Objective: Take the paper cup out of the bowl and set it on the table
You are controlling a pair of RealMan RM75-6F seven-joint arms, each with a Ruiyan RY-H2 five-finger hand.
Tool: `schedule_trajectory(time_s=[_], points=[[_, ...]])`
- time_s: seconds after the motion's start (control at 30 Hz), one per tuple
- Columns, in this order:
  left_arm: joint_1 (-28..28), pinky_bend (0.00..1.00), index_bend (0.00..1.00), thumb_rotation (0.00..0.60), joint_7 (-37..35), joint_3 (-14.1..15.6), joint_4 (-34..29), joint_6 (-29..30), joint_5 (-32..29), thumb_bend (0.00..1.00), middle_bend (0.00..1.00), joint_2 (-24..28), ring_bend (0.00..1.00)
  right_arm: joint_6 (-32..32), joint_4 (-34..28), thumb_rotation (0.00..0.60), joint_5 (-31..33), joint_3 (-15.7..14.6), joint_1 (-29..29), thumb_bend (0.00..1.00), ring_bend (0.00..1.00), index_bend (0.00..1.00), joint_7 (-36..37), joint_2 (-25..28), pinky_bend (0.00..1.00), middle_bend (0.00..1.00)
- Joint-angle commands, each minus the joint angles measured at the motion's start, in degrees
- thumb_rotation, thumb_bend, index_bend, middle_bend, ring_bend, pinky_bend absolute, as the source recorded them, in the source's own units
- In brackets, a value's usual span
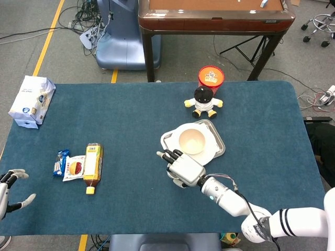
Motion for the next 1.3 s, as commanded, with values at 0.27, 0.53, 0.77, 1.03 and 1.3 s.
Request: schedule_trajectory(time_s=[0.27,0.53,0.77,1.03,1.3], points=[[0.1,0.53,0.4,0.6,-0.5,-0.1,0.0,0.0,-0.1,0.13,0.31,0.2,0.33,-1.3,2.5,0.6,-2.4,-2.4,-1.0,0.47,0.0,0.63,2.3,-2.8,0.14,0.05],[0.1,0.53,0.4,0.6,-0.7,-0.1,0.0,0.1,-0.1,0.13,0.31,0.3,0.33,-1.3,3.1,0.6,-3.4,-3.0,-1.2,0.43,0.0,0.63,1.9,-3.3,0.14,0.05],[0.1,0.53,0.4,0.6,-0.6,-0.1,0.0,0.0,-0.1,0.13,0.31,0.3,0.33,-1.5,3.4,0.6,-2.9,-3.3,-1.4,0.25,0.0,0.59,1.5,-3.3,0.14,0.05],[0.1,0.53,0.4,0.6,-0.5,-0.1,-0.1,0.0,-0.2,0.13,0.31,0.3,0.33,-0.7,2.6,0.6,-3.5,-3.0,-1.9,0.21,0.0,0.52,2.1,-2.5,0.14,0.05],[0.1,0.53,0.4,0.6,-0.2,-0.1,0.0,0.0,-0.2,0.13,0.31,0.2,0.33,2.9,-2.1,0.6,-4.8,-0.9,-2.7,0.18,0.0,0.51,1.9,2.6,0.14,0.05]])
